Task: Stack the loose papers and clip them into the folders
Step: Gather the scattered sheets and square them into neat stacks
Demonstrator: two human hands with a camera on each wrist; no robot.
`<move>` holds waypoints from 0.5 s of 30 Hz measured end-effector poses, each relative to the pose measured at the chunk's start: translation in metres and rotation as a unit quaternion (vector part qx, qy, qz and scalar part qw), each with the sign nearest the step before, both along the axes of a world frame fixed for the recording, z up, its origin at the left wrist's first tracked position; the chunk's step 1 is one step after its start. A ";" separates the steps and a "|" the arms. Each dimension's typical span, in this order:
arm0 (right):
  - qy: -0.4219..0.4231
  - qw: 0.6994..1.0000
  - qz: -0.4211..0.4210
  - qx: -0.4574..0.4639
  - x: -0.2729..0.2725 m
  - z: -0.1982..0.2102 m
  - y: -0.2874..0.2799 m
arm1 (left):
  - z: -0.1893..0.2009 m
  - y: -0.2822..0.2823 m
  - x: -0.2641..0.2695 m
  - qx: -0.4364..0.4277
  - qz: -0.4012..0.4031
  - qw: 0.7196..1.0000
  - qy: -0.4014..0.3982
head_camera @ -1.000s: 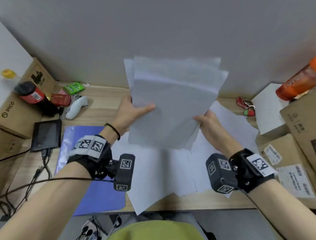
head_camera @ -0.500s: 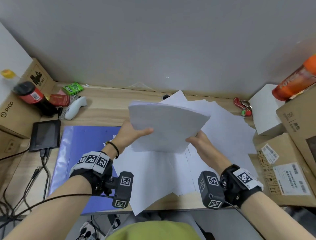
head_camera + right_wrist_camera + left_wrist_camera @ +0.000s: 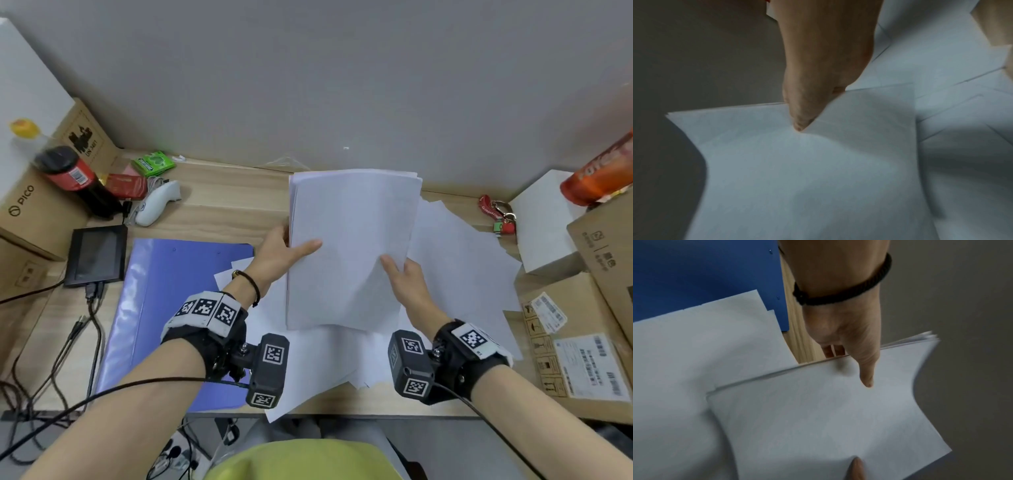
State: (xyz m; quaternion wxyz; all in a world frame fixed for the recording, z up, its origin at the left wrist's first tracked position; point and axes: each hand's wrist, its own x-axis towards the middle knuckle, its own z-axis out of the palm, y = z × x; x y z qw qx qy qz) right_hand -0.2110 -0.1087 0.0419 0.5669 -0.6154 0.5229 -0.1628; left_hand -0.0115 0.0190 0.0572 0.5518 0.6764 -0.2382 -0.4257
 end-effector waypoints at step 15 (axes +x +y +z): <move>0.170 0.966 0.107 0.160 0.002 -0.045 -0.004 | -0.069 0.101 0.045 0.311 0.170 0.925 0.136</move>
